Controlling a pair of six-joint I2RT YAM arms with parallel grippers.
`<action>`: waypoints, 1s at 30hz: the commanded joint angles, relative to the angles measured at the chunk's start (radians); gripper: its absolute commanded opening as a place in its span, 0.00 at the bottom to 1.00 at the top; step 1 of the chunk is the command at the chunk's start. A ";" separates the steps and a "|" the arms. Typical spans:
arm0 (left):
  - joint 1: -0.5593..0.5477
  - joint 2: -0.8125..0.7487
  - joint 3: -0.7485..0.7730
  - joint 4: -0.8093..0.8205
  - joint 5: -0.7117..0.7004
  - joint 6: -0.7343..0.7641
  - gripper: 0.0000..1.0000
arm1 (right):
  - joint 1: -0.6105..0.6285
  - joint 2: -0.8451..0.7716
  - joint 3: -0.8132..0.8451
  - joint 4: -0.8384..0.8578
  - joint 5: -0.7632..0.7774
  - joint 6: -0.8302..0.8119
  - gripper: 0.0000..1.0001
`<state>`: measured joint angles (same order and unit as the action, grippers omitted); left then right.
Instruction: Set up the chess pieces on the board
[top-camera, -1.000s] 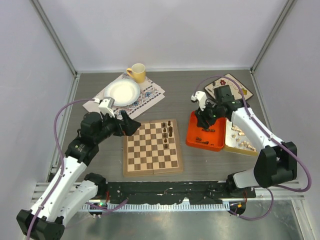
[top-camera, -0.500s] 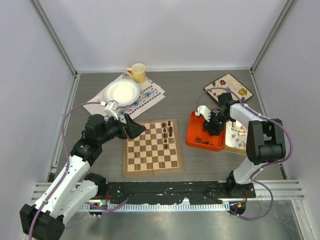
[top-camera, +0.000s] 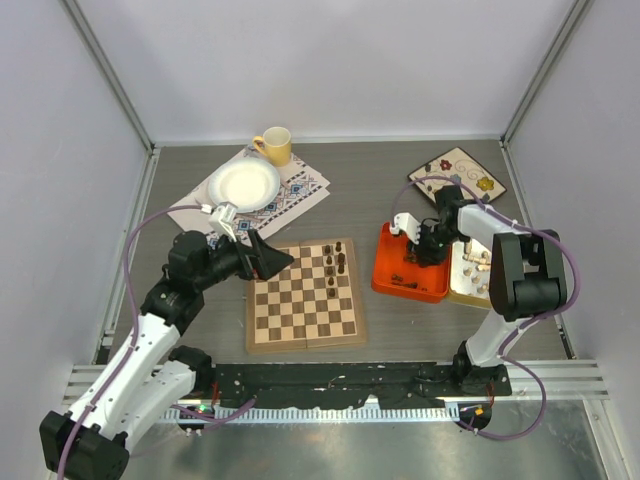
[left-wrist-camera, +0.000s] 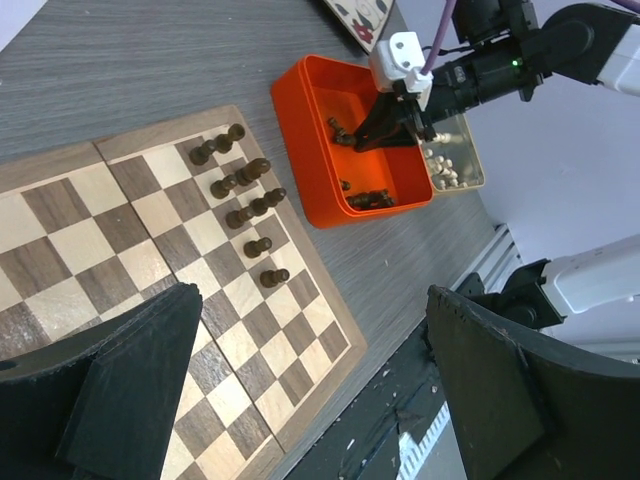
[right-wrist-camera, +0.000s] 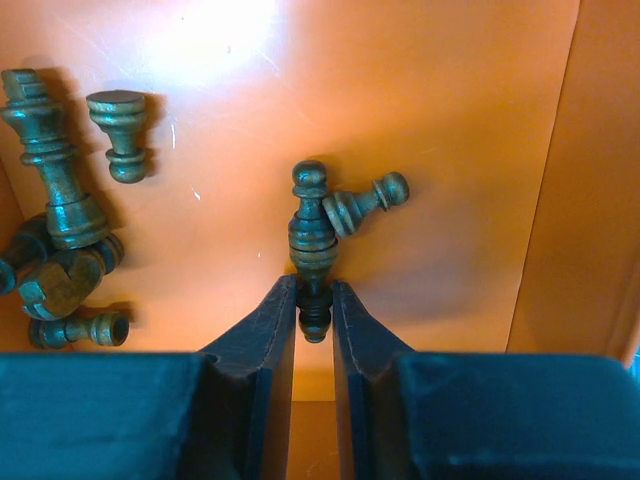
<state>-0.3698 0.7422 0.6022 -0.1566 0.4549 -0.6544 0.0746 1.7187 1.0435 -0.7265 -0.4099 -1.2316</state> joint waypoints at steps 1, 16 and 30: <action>0.005 0.000 -0.010 0.103 0.100 -0.024 0.98 | 0.004 0.007 0.038 -0.025 -0.032 0.004 0.09; -0.254 0.313 0.100 0.320 0.122 0.196 0.90 | 0.004 -0.149 0.112 -0.218 -0.187 0.101 0.01; -0.340 0.902 0.511 0.544 0.195 0.102 0.69 | -0.013 -0.202 0.066 -0.119 -0.424 0.305 0.01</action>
<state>-0.6876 1.5543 1.0370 0.2493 0.6140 -0.4892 0.0715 1.5814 1.1175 -0.8841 -0.7162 -0.9966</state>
